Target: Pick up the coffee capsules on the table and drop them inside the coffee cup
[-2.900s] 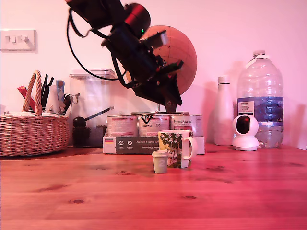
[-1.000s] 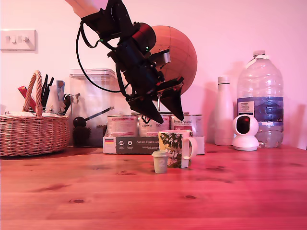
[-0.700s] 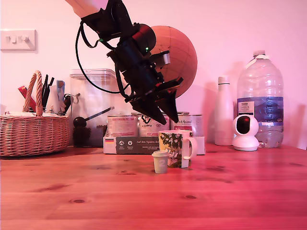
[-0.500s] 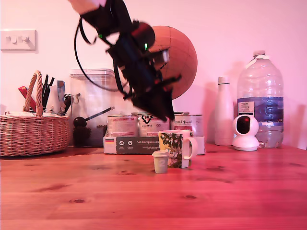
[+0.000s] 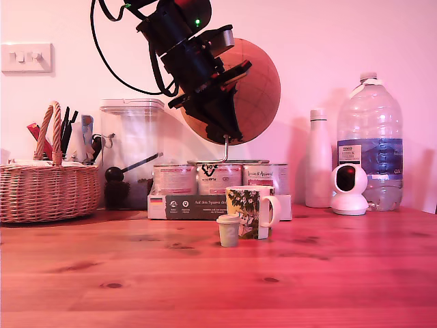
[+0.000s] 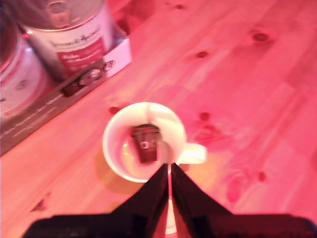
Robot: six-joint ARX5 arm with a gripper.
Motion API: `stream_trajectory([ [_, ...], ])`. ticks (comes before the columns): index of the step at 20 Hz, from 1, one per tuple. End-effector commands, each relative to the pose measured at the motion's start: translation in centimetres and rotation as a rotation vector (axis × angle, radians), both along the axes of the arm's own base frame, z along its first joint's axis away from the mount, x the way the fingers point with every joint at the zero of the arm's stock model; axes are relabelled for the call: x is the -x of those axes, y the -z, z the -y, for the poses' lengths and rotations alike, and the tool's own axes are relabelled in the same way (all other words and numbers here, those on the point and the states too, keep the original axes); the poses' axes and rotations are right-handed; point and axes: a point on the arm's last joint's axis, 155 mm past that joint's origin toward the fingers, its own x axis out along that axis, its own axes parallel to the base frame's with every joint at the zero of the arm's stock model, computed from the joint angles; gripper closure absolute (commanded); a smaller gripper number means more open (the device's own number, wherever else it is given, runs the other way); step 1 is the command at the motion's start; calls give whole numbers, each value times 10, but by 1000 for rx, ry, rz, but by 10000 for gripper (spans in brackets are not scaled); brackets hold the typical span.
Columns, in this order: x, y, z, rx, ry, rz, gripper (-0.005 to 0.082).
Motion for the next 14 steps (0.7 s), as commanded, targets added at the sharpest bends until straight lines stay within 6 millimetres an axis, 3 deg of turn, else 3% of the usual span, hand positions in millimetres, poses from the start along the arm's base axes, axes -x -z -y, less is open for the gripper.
stream_trajectory([
  [1, 2, 4, 1, 2, 13, -13, 793],
  [8, 17, 6, -5, 13, 26, -21, 793],
  [14, 44, 8, -23, 46, 17, 27, 793],
])
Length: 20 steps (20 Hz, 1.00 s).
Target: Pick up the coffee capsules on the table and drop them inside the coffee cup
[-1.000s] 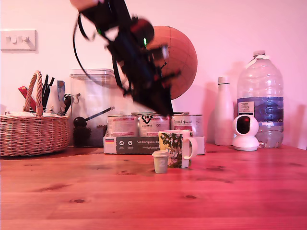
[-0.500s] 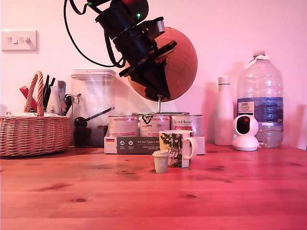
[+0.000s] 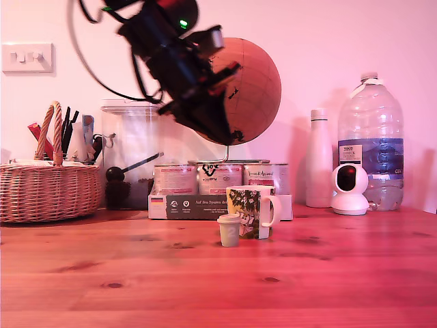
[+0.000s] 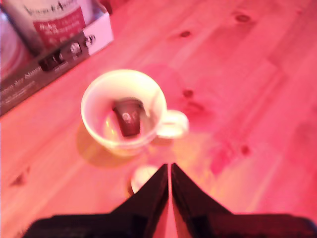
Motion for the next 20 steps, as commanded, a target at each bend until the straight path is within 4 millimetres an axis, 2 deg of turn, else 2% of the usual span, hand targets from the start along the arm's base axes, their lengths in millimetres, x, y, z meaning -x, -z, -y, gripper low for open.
stream_trajectory([
  [1, 8, -9, -6, 26, -4, 31, 793],
  [9, 34, -31, -23, 159, -32, 170, 793],
  [15, 56, -22, -36, 225, -40, 238, 793],
  [20, 75, -7, -48, 269, -58, 256, 793],
])
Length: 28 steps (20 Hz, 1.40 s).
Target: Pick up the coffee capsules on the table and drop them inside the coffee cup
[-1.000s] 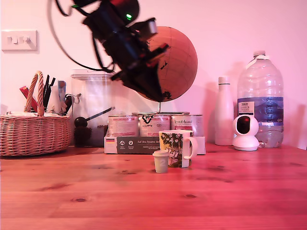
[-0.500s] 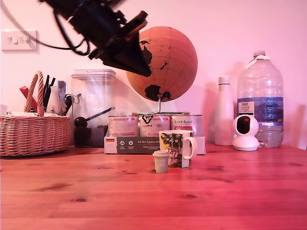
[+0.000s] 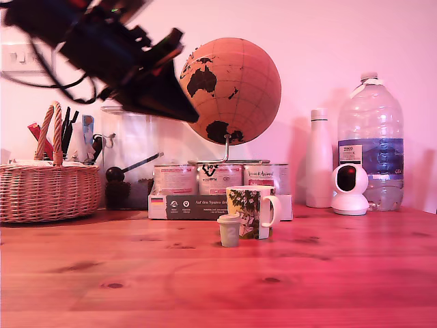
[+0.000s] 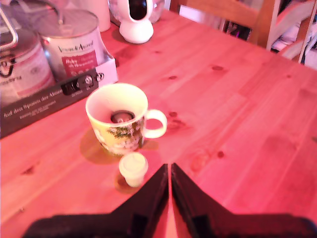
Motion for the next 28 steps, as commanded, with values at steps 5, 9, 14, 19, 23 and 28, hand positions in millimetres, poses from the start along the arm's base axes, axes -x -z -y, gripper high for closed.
stream_trajectory([
  [5, 18, 22, -12, 59, -23, 0, 793],
  [9, 28, 42, -19, 77, -38, -37, 793],
  [14, 39, 61, -24, 79, -47, -72, 688],
  [19, 46, 71, -28, 79, -41, -81, 138],
  [23, 42, 59, -23, 92, -30, -4, 131],
  [28, 31, 63, -16, 96, -52, 46, 131],
])
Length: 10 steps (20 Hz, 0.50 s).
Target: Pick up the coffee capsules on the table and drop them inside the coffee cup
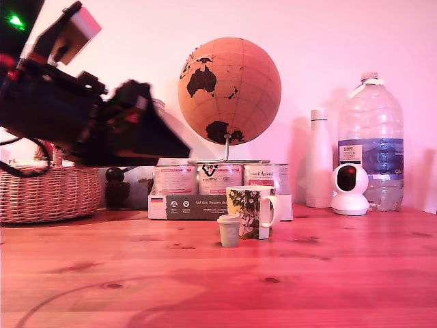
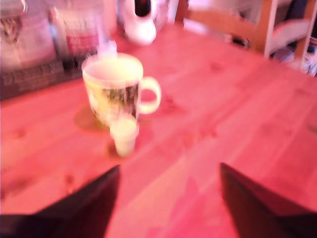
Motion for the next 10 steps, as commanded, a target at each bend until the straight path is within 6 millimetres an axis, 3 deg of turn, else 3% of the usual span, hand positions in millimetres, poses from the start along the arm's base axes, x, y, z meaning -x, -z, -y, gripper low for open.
stream_trajectory([
  [1, 0, 21, 1, -28, -3, -20, 131],
  [10, -17, 50, 4, -35, -42, -8, 103],
])
